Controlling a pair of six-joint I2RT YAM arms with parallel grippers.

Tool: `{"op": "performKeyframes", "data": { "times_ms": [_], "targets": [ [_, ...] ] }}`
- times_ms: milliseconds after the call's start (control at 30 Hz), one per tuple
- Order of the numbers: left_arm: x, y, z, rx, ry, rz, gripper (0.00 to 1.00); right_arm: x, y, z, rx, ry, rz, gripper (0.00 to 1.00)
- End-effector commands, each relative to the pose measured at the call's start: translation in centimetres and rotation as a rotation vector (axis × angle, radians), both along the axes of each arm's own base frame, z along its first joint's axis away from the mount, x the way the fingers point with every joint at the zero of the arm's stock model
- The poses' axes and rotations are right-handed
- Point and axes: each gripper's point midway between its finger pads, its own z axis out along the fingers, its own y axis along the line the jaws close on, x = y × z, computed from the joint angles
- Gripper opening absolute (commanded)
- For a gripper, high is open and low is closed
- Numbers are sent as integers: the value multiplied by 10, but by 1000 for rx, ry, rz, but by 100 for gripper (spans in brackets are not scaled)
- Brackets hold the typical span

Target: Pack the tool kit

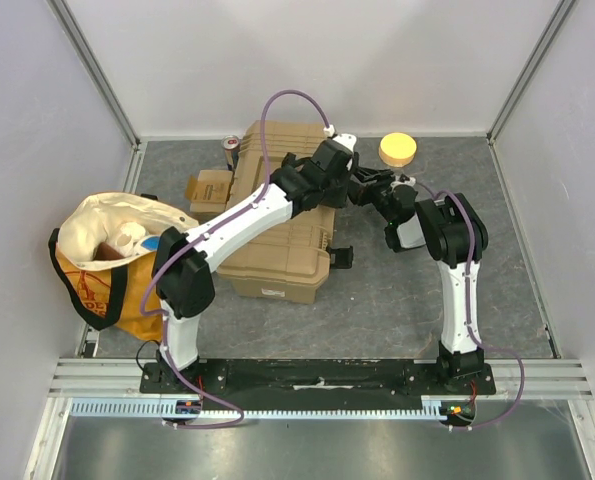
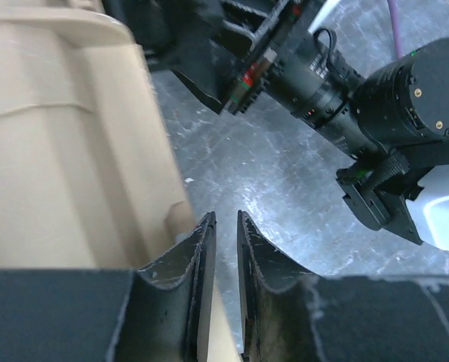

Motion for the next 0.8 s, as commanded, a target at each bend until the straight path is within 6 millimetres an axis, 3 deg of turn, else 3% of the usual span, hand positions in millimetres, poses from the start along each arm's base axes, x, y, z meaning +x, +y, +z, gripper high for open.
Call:
{"op": "performKeyframes", "data": {
  "times_ms": [0,133,333,533,667,767],
  "targets": [
    [-32,57,-86,256,259,62,25,-45,-7,152,156,-539,4,58],
    [-31,58,-83,253,255,74,23,-49,-7,160,152,-559,11,57],
    [-27,43,-55,184,209,31,21,-51,-5,162,130,-559,20,56],
    [-14,15,38,-7,39,-61,27,-49,-1,161,96,-559,27,56],
    [-6,24,94,-55,-94,-26,34,-51,1,164,75,-567,33,54],
    [2,48,107,-5,-162,71,41,-51,4,165,46,-570,39,52]
  ]
}}
